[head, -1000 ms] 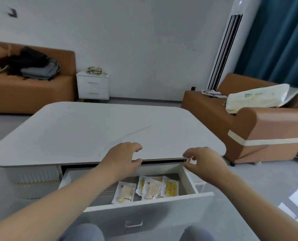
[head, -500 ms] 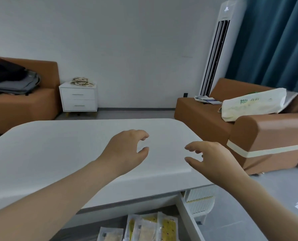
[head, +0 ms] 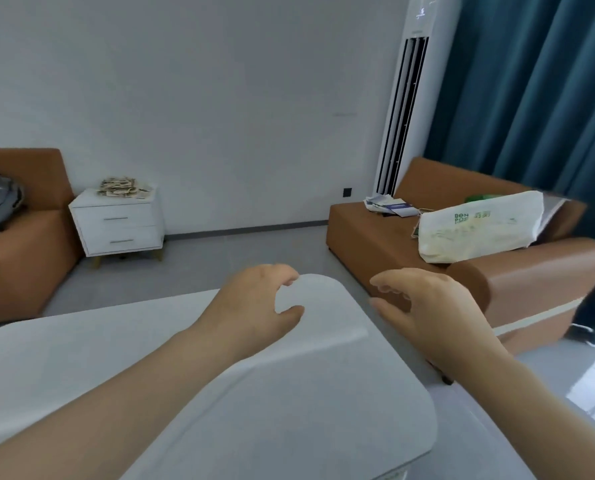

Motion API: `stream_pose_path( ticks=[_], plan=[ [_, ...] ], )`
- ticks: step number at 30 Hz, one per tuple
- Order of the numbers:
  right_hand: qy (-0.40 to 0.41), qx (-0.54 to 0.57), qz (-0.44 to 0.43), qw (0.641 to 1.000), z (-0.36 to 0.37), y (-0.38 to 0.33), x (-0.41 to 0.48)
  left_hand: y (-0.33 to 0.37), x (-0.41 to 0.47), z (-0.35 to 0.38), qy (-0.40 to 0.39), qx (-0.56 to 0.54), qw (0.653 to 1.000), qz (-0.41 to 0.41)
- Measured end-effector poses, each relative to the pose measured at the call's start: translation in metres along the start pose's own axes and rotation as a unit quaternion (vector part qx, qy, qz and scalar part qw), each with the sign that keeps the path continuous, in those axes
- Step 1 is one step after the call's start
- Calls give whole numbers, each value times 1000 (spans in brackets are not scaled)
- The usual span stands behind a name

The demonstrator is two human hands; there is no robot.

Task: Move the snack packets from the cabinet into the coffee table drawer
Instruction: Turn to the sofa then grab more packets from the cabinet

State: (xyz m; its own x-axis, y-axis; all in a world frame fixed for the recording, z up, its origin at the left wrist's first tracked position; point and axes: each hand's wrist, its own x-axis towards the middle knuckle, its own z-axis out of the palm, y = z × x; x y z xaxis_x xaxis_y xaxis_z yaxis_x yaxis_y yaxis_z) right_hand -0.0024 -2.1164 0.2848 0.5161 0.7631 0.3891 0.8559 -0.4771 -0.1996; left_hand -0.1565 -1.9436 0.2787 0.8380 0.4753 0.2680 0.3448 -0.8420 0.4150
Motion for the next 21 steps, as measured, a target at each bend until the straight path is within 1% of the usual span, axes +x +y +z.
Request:
stream_pose_path(
  ticks=[6,9,12,16,21],
  plan=[
    [14,-68,37,997,-201,30,45,152,69,-123,3,-31,996,78],
    [47,-81,58,994,-311,52,55,236,101,-186,7,-36,995,95],
    [64,-104,68,990,-398,79,51,310,122,-227,29,-61,992,111],
    [84,-119,92,985,-473,112,35,382,136,-245,37,-80,986,142],
    [102,-127,111,980,-509,154,25,425,160,-229,53,-64,980,180]
  ],
)
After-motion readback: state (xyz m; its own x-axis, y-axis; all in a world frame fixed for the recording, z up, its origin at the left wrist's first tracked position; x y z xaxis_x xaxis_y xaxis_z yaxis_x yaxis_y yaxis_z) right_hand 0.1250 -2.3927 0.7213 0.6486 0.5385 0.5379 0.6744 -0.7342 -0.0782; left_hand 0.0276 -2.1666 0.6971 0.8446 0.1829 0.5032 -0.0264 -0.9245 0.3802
